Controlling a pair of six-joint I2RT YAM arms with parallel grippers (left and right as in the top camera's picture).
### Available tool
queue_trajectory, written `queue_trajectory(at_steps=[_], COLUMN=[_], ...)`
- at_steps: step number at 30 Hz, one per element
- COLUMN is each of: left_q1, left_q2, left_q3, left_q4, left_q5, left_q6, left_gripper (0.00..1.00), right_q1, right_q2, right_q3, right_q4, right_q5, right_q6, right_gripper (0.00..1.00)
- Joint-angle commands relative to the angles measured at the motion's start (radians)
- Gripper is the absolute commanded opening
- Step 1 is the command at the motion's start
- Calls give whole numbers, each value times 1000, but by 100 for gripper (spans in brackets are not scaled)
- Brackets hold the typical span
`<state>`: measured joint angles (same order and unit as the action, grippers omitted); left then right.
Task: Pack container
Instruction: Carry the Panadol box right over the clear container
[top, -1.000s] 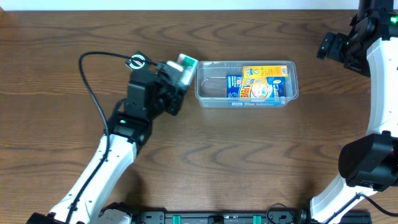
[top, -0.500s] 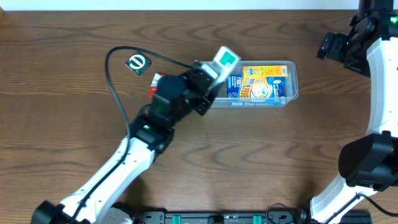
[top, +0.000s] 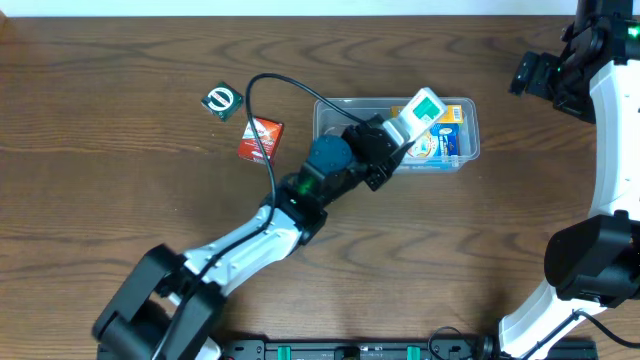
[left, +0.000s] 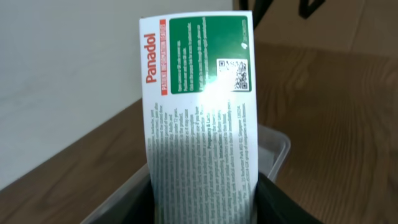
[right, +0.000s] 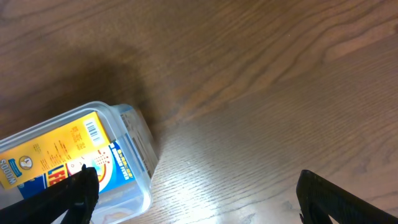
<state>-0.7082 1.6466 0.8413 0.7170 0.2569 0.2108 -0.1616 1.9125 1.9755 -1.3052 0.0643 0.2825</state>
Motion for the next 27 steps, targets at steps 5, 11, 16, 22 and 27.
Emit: queue_trajectory(at_steps=[5,11,16,22,27], left_q1=[-10,-10,-10,-10,-10], left_q2=[64,92,94,94,94], left_q3=[16,16,19,89,200], left_q4=[57,66,70,-109,-333], left_q5=[4,4,2,-7,-7], left_q6=[6,44,111,111,210], left_gripper=[45,45,45,45,43], right_q1=[-2,-2,-2,-2,-2], right_q2=[-27,-27,-27,-27,-27], right_q3=[6,6,6,6,6], right_q4=[0,0,0,0,0], right_q5=[11,11,11,11,11], right_q6=[16,16,17,16,17], right_gripper=[99,99,99,99,99])
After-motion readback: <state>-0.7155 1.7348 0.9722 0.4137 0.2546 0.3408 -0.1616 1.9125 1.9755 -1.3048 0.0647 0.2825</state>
